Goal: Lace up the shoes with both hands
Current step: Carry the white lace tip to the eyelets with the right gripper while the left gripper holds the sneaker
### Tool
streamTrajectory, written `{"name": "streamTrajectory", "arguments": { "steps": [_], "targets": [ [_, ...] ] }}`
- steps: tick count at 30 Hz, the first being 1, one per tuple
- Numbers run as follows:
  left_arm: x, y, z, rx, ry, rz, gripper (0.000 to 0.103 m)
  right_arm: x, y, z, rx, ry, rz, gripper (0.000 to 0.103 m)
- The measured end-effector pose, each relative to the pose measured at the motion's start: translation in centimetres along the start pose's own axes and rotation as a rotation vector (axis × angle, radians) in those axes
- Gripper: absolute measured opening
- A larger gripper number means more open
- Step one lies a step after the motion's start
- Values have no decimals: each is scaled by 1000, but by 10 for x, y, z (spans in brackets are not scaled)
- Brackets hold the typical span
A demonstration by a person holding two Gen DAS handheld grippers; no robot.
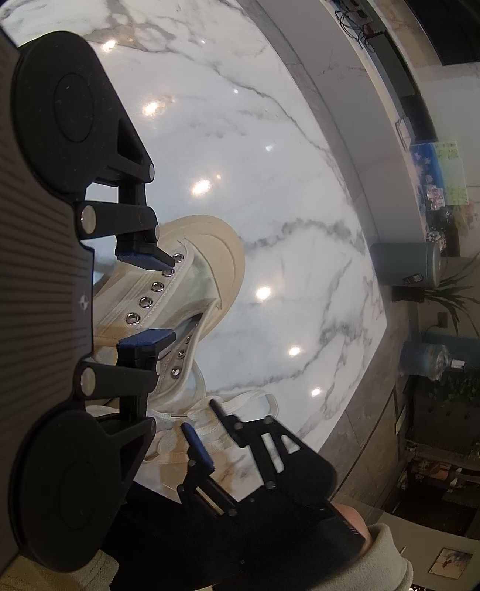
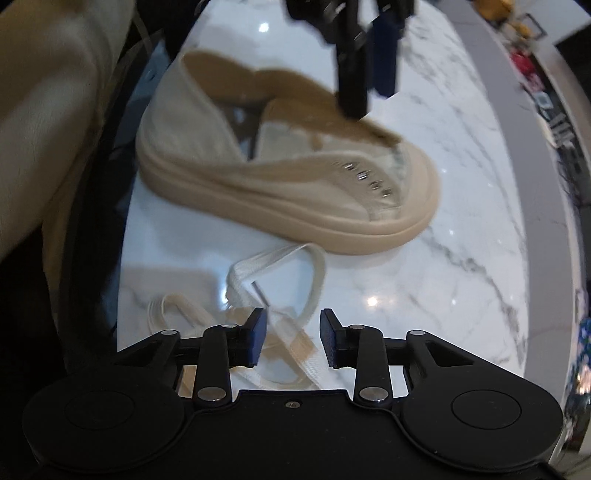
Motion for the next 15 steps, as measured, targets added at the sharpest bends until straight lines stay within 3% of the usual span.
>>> {"name": "streamTrajectory", "arguments": {
  "steps": [12,13,15],
  "targets": [
    [-2,-5,-3,18,-1,-9,34,-1,13,13,-21,6,30,27],
    [-3,-6,-3,18,-2,-9,34,-2,12,14,-33,8,32,24],
    [-5,-7,-4,22,0,-10,34,-3,11,13,-36,25,40,7]
  ]
}}
Point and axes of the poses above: each gripper's, at about its wrist camera, not at the fingertips, and y roughly the way its jaws point, z to its left, x to its top, the point moved 5 cm from there along y, roughly the way its jaws point, and after that the axes turned 9 degrees about -y, right-handed, at the moved point
